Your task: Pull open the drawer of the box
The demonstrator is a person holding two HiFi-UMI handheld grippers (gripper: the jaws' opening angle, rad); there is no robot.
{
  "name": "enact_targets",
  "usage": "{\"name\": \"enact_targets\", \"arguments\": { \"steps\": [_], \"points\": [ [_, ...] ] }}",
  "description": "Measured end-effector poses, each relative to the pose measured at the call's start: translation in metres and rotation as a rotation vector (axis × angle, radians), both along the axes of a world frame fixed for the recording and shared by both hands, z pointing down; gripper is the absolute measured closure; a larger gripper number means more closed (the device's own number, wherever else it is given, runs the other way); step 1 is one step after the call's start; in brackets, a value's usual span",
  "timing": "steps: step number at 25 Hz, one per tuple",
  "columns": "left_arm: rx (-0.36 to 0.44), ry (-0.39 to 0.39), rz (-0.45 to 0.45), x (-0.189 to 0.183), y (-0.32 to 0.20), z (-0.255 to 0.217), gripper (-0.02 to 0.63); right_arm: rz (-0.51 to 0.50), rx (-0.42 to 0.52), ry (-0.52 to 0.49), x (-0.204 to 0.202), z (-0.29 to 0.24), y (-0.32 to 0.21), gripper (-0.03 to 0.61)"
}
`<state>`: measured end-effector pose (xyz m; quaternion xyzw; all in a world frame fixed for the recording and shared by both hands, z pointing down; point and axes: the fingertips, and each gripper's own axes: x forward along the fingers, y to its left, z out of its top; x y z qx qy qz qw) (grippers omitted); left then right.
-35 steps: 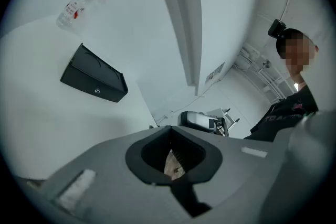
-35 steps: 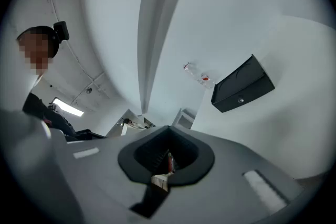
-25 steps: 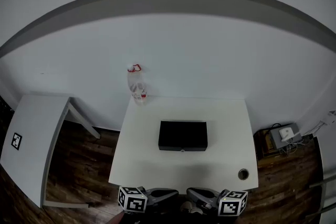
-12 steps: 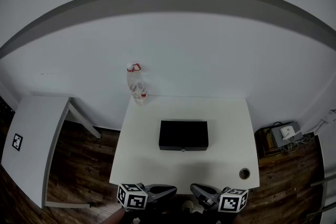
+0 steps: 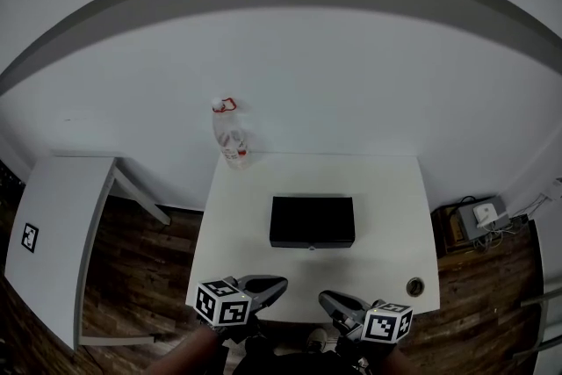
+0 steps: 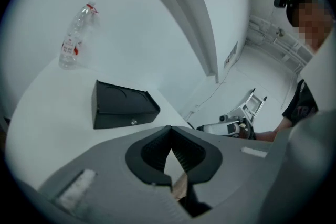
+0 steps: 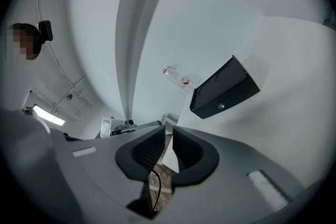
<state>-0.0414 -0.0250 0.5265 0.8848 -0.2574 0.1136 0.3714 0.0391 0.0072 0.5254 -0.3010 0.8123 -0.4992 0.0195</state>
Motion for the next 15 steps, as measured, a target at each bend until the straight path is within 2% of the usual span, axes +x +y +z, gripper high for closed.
{"name": "enact_targets", "arguments": {
  "steps": [3, 8, 15],
  "points": [
    [0.075, -0.139, 0.0, -0.01, -0.025, 0.012, 0.609, 0.016, -0.007, 0.024, 0.001, 0.008, -0.016, 0.528],
    [0.172, -0.322, 0.022, -0.021, -0.068, 0.032, 0.609, 0.049, -0.046, 0.073, 0.004, 0.033, -0.045, 0.508],
    [0.211, -0.47, 0.07, -0.028, -0.117, 0.06, 0.607, 0.079, -0.131, 0.137, 0.004, 0.071, -0.077, 0.499]
  ]
}}
